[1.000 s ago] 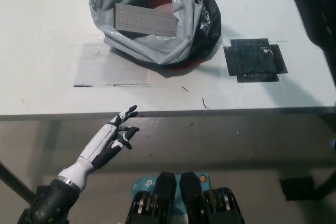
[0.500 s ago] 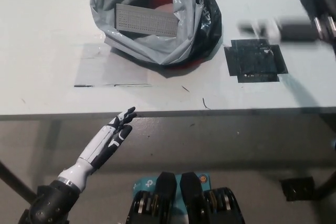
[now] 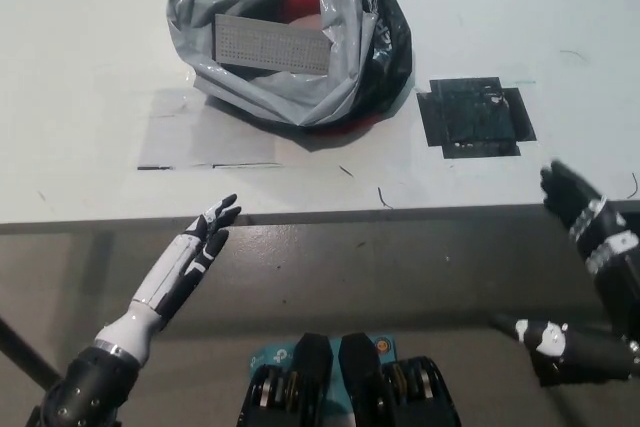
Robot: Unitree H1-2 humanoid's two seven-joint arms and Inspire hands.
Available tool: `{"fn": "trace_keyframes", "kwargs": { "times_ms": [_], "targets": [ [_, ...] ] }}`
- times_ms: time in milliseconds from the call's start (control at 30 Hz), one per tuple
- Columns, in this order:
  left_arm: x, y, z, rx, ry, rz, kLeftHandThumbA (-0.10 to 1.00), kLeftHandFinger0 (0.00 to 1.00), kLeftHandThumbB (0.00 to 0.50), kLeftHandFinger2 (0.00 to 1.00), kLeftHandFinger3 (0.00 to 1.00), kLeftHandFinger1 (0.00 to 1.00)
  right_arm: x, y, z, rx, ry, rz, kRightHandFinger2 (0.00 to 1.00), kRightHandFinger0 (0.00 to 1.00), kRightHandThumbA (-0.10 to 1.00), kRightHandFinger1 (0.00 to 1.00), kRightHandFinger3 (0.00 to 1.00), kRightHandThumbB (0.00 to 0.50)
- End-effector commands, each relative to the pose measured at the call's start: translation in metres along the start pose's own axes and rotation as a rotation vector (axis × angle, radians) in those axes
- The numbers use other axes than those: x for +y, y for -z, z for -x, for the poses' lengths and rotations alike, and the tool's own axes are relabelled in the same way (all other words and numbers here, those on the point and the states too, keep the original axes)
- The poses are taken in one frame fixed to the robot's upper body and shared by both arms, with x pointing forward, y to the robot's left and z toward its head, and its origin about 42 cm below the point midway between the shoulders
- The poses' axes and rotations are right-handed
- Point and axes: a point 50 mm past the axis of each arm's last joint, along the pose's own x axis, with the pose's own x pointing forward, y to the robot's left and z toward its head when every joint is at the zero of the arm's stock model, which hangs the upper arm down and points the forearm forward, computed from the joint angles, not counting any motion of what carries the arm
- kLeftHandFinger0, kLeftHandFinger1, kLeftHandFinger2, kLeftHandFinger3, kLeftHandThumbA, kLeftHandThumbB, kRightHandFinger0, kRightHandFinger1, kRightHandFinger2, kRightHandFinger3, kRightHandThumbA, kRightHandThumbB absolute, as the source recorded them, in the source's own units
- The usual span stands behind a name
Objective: Use the right hand to pick up a small rectangular container and put it into a plastic bag and lift the bag
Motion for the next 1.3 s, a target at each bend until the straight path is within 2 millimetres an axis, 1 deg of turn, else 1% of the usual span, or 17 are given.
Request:
{"fn": "trace_keyframes", "kwargs": {
  "times_ms": [0,33,133,167,233,267,367,467,600,667,733,800,867,933,1000,1100,1267],
  "targets": [
    [0.014,-0.012,0.025,-0.165,-0.1,0.054,1.0,1.0,0.5,1.0,1.0,1.0,0.006,0.036,0.008,-0.245,0.165,0.113,1.0,1.0,1.0,1.0,1.0,0.383],
    [0.011,-0.009,0.031,-0.154,-0.098,0.058,1.0,1.0,0.5,1.0,1.0,1.0,0.008,0.05,0.01,-0.211,0.167,0.113,1.0,1.0,1.0,1.0,1.0,0.355],
    [0.003,0.0,0.047,-0.131,-0.09,0.065,1.0,1.0,0.5,1.0,1.0,1.0,0.015,0.087,0.023,-0.08,0.138,0.105,1.0,1.0,1.0,1.0,1.0,0.306],
    [0.003,0.002,0.048,-0.128,-0.09,0.064,1.0,1.0,0.5,1.0,1.0,1.0,0.016,0.091,0.024,-0.068,0.133,0.107,1.0,1.0,1.0,1.0,1.0,0.305],
    [0.001,0.004,0.053,-0.112,-0.088,0.062,1.0,1.0,0.5,1.0,1.0,1.0,0.017,0.101,0.029,-0.018,0.124,0.11,1.0,1.0,1.0,1.0,1.0,0.337],
    [0.0,0.005,0.054,-0.107,-0.087,0.059,1.0,1.0,0.5,1.0,1.0,1.0,0.017,0.104,0.031,-0.004,0.118,0.11,1.0,1.0,1.0,1.0,1.0,0.325],
    [-0.003,0.006,0.055,-0.097,-0.082,0.052,1.0,1.0,0.5,1.0,1.0,1.0,0.019,0.106,0.033,0.015,0.109,0.115,1.0,1.0,1.0,1.0,1.0,0.309],
    [-0.004,0.007,0.057,-0.088,-0.082,0.041,1.0,1.0,0.5,1.0,1.0,1.0,0.022,0.11,0.034,0.022,0.103,0.118,1.0,1.0,1.0,1.0,1.0,0.331],
    [-0.004,0.008,0.06,-0.069,-0.086,0.036,1.0,1.0,0.5,1.0,1.0,1.0,0.028,0.115,0.035,0.028,0.09,0.131,1.0,1.0,1.0,1.0,1.0,0.328],
    [-0.006,0.009,0.063,-0.063,-0.08,0.046,1.0,1.0,0.5,1.0,1.0,1.0,0.03,0.117,0.037,0.043,0.087,0.134,1.0,1.0,1.0,1.0,1.0,0.357],
    [-0.007,0.009,0.063,-0.06,-0.077,0.049,1.0,1.0,0.5,1.0,1.0,1.0,0.03,0.117,0.038,0.043,0.085,0.138,1.0,1.0,1.0,1.0,1.0,0.349],
    [-0.01,0.01,0.066,-0.051,-0.062,0.058,1.0,1.0,0.5,1.0,1.0,1.0,0.031,0.117,0.042,0.054,0.077,0.142,1.0,1.0,1.0,1.0,1.0,0.369],
    [-0.011,0.01,0.066,-0.05,-0.06,0.058,1.0,1.0,0.5,1.0,1.0,1.0,0.031,0.117,0.043,0.053,0.077,0.145,1.0,1.0,1.0,1.0,1.0,0.371],
    [-0.011,0.01,0.065,-0.045,-0.054,0.053,1.0,1.0,0.5,1.0,1.0,1.0,0.031,0.117,0.042,0.052,0.078,0.157,1.0,1.0,1.0,1.0,1.0,0.36],
    [-0.01,0.01,0.064,-0.05,-0.05,0.049,1.0,1.0,0.5,1.0,1.0,1.0,0.032,0.117,0.041,0.043,0.073,0.16,1.0,1.0,1.0,1.0,1.0,0.323],
    [-0.012,0.013,0.068,-0.039,-0.049,0.046,1.0,1.0,0.5,1.0,1.0,1.0,0.034,0.118,0.045,0.047,0.062,0.169,1.0,1.0,1.0,1.0,1.0,0.32],
    [-0.016,0.012,0.072,-0.029,-0.044,0.054,1.0,1.0,0.5,1.0,1.0,1.0,0.037,0.12,0.052,0.065,0.051,0.183,1.0,1.0,1.0,1.0,1.0,0.358]
  ]
}}
